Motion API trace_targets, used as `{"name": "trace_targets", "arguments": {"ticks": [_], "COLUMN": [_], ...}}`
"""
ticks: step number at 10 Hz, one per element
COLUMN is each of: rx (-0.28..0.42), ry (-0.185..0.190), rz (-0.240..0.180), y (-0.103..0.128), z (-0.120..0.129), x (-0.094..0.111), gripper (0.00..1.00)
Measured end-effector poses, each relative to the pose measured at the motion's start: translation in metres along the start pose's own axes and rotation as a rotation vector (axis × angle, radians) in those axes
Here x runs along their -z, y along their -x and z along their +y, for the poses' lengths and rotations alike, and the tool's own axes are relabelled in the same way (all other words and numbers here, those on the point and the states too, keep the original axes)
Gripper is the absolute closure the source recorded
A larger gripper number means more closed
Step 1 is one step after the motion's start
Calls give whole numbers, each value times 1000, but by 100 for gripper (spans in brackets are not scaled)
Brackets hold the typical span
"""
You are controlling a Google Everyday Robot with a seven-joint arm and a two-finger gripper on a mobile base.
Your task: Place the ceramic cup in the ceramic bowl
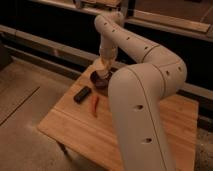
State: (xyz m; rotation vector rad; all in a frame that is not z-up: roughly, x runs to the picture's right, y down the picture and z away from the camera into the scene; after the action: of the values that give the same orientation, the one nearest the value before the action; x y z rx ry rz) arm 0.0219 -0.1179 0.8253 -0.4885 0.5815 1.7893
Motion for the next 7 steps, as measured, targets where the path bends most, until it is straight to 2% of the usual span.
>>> {"name": "trace_targets", "arguments": {"ticks": [4,7], "rx": [17,17], "ry": [6,-12], "rz": [42,58], "y": [3,6], "z": [10,8], "x": [-25,-39], "gripper": [100,100]}}
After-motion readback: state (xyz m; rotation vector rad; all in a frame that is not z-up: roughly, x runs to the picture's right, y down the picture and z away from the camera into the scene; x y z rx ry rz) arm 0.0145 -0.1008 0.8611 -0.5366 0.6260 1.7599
